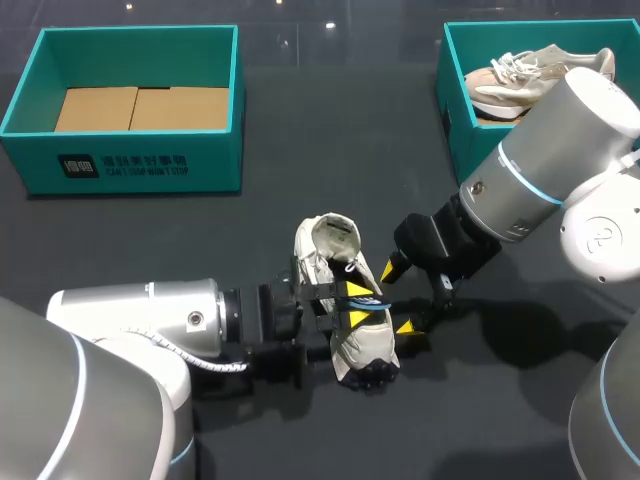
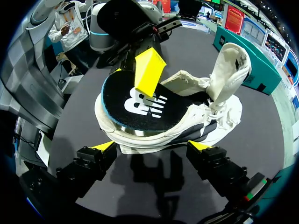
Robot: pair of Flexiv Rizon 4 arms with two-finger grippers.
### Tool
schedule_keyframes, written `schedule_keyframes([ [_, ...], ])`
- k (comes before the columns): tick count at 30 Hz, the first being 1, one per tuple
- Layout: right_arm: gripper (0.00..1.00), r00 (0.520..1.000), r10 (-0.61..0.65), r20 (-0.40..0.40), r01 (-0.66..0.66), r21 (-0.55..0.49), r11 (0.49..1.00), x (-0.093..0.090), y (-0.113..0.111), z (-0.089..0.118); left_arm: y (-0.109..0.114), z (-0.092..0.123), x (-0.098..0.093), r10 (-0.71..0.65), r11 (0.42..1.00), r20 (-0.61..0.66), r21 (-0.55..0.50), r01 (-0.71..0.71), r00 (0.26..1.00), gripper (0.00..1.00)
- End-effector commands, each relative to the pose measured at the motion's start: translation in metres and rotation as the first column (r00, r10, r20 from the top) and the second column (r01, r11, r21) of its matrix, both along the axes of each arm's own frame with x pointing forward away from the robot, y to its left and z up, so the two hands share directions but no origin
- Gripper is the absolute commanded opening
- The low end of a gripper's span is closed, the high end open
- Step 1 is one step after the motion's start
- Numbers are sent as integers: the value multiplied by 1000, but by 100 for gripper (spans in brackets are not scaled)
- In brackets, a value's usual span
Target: Take the shoe out of the shoebox, open the shoe tongue, remove and reinsert the insole, then place the shoe into the shoebox
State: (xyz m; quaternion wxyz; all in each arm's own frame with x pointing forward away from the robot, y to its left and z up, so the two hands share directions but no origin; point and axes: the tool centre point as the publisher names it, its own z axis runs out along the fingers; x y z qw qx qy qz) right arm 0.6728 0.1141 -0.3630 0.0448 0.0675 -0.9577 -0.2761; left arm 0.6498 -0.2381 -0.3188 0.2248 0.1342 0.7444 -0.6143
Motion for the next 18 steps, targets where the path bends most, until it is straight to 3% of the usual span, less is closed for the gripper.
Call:
schedule_keyframes([
  [1, 100, 1000, -1, 2, 1, 0, 1000, -1, 1, -1, -2, -5, 1, -11, 1000, -4, 5, 11, 1000, 0],
  [12, 100, 1000, -1, 2, 1, 0, 1000, -1, 1, -1, -4, -38, 18, -22, 995, 39, 94, 18, 999, 0],
  [18, 100, 1000, -1, 2, 1, 0, 1000, -1, 1, -1, 2, -43, 29, 33, 990, 37, 133, -38, 999, 0],
])
